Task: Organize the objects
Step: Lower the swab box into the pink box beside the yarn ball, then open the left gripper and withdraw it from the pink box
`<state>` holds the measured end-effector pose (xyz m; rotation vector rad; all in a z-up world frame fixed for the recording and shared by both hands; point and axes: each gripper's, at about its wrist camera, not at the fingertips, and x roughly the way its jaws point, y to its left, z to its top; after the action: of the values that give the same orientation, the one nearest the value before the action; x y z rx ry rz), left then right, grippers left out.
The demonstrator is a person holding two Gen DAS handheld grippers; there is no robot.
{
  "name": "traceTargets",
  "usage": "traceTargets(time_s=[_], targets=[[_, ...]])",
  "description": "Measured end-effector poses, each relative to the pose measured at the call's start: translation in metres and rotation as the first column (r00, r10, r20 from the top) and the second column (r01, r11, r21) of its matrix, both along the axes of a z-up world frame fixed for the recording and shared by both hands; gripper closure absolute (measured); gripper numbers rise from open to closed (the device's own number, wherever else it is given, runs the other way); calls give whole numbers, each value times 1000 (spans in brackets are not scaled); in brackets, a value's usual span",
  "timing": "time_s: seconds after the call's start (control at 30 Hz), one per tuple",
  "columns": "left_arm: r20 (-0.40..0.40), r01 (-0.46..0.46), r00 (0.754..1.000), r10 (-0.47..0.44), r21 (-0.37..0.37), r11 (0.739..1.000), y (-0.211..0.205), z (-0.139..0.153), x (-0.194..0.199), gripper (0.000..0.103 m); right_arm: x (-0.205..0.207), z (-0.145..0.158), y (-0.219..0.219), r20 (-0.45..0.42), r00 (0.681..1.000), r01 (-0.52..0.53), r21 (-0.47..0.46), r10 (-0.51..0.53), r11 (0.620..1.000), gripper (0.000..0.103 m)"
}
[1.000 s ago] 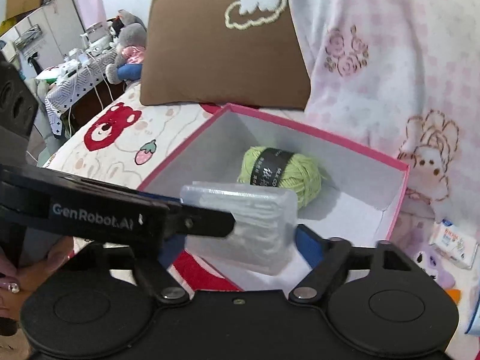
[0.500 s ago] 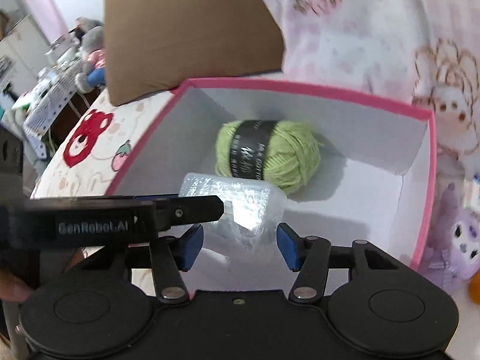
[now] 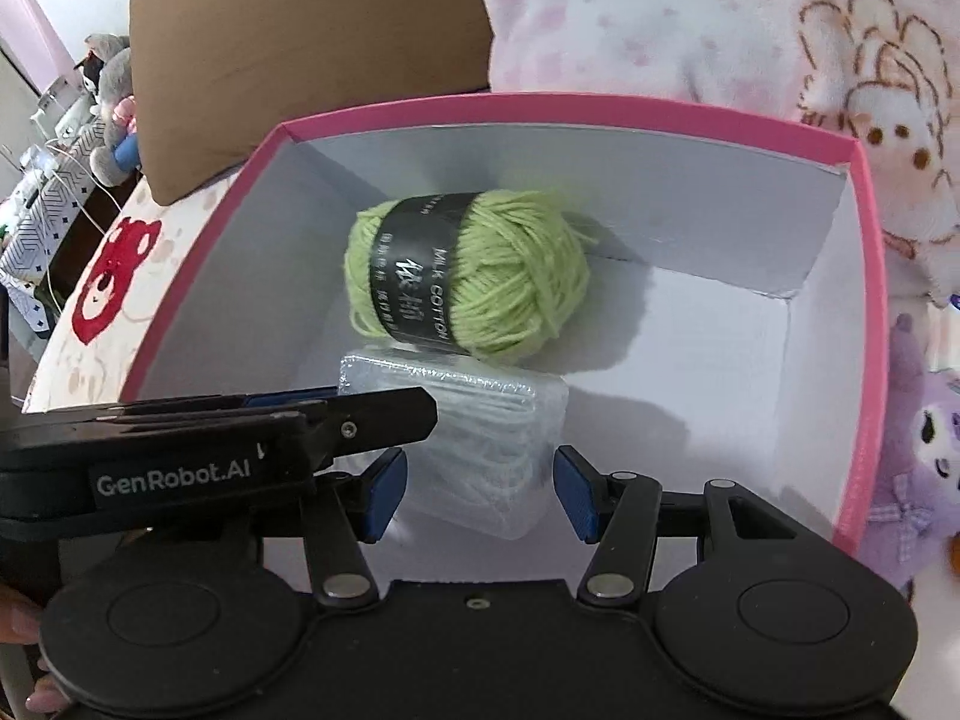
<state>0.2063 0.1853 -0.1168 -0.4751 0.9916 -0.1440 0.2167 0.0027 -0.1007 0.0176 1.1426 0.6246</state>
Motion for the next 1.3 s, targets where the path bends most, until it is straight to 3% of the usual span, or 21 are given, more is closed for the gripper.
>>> traceTargets(time_s=[0.13,0.33,0.47,0.53,0.6,0.87,0.93,1.03,1.3], targets=[[7,-28,1000,28,-16,999,-9,-7,0,56,1,3,-4,19,1000,-13,-27,13,1000,43],[16,-33,999,34,-61,998,-14,-12,0,56,-4,7,4,100,992,-64,-141,78,988,43],[-10,-37,999,37,-67,997,-15,-16,-1,60,-5,7,10,123,985,-96,-204,123,974,44],[-17,-33,999,33,-43,999,-18,-16,-3,68,-5,7,9,122,984,-108,-183,131,977,44],[-7,0,1000,0,22,1000,-25,-14,-5,81,-4,5,6,87,988,-120,-124,131,985,44],[-85,0,996,2,20,1000,-26,-24,-8,82,-8,4,8,99,973,-189,-173,208,967,44],[-82,1,997,0,13,1000,-28,-23,-9,82,-7,6,11,90,965,-223,-196,245,955,44],[-67,-6,998,7,14,1000,-33,-23,-11,81,-5,6,18,84,946,-280,-271,312,921,32],[-27,-16,1000,15,-19,1000,-38,-24,-8,81,-3,1,24,87,915,-336,-381,395,862,32]])
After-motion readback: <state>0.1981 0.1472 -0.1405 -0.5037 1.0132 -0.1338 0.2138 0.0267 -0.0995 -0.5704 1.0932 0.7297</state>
